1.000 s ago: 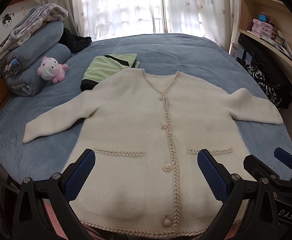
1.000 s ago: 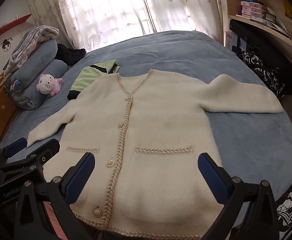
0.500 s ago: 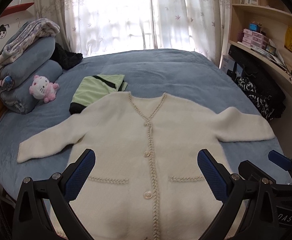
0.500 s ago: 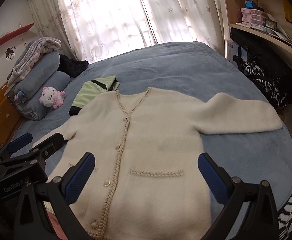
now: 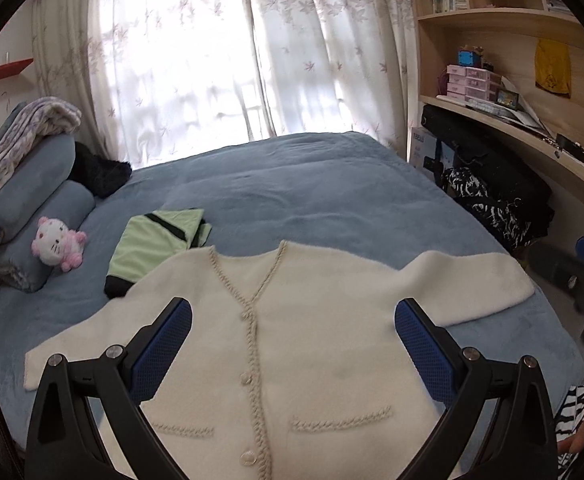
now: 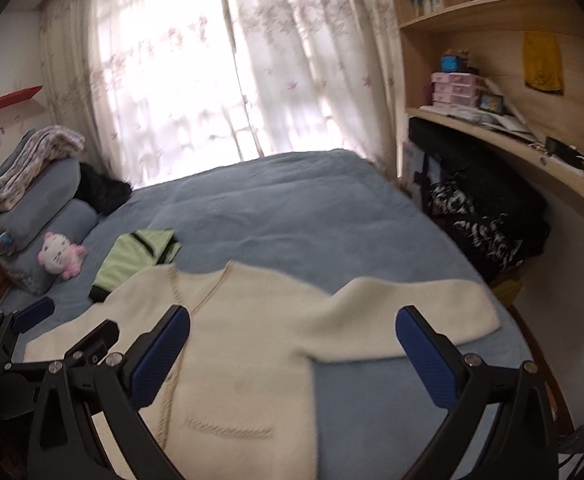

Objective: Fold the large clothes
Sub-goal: 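Reach the right tool to the cardigan's sleeve cuff and grasp it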

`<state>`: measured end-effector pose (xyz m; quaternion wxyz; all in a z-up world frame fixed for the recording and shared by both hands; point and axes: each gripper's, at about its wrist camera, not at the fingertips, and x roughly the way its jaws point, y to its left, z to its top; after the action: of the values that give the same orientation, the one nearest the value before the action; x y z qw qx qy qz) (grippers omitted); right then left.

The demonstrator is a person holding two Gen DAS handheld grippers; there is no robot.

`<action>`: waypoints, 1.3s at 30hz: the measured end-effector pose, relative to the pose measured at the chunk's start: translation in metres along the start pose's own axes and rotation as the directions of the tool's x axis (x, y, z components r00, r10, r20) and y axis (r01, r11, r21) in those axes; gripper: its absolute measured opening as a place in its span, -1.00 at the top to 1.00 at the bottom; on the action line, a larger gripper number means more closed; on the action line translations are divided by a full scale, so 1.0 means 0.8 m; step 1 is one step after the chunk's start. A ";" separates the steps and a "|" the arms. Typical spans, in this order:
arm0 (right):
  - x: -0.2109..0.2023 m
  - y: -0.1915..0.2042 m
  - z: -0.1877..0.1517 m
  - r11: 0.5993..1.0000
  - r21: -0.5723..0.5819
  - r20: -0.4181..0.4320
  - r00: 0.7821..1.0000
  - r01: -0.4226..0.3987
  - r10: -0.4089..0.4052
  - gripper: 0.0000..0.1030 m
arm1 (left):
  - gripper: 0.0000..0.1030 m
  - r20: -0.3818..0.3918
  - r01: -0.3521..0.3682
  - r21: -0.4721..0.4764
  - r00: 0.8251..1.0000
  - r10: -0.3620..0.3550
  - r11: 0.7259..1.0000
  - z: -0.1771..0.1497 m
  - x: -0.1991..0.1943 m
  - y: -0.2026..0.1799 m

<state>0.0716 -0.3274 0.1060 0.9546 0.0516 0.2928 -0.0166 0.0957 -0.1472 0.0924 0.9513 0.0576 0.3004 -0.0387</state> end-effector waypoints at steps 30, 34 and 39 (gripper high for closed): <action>0.314 -0.384 -0.130 0.767 0.484 -0.463 0.867 0.422 -0.184 -0.52 | -0.96 -0.212 0.082 -0.101 0.972 -0.101 0.992 -0.064 0.375 -0.163; 0.324 -0.390 -0.134 0.745 0.524 -0.438 0.881 0.412 -0.179 -0.52 | -0.96 -0.233 0.090 -0.092 0.966 -0.109 0.992 -0.073 0.389 -0.175; 0.329 -0.389 -0.117 0.739 0.535 -0.398 0.894 0.409 -0.206 0.77 | -0.96 -0.240 0.093 -0.078 0.965 -0.110 0.993 -0.075 0.395 -0.181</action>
<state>0.2182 -0.6270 -0.1467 0.8118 0.3065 0.4233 -0.2604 0.3042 -0.2950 -0.1508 0.9053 0.0148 0.4186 -0.0700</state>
